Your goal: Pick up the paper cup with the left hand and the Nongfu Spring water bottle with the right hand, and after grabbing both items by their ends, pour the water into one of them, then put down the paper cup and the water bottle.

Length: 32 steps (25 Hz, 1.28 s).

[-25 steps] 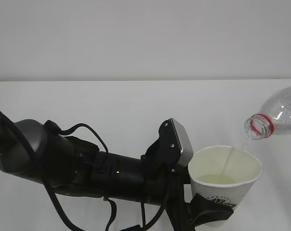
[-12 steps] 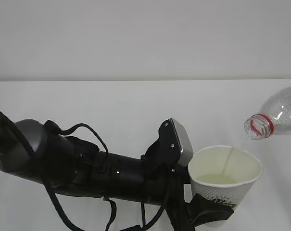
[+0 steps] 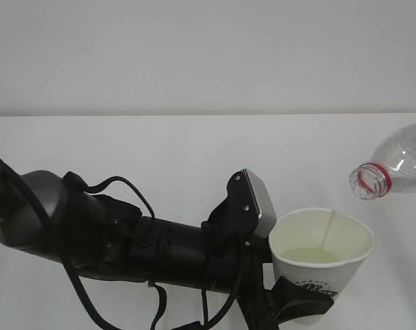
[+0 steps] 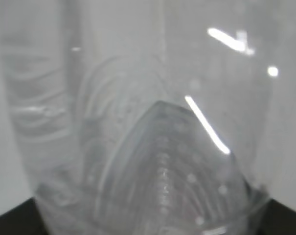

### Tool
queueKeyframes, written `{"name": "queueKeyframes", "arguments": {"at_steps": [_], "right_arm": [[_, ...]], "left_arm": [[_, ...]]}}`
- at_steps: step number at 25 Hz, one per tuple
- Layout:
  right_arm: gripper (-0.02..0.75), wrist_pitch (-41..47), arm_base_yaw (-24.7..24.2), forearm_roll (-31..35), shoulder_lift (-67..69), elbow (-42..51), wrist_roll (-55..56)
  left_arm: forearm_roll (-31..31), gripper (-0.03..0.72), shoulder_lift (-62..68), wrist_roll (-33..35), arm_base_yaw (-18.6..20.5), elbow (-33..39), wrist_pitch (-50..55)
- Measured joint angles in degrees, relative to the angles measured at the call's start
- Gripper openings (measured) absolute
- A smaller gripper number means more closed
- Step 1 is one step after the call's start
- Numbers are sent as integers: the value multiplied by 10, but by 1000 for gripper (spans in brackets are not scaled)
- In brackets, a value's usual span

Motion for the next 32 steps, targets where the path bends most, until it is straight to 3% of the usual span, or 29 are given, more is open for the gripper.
{"name": "queueKeyframes", "arguments": {"at_steps": [32], "right_arm": [[468,0,0,0,0,0,-2]], "left_arm": [[0,499,0,0,0,0,0]]}}
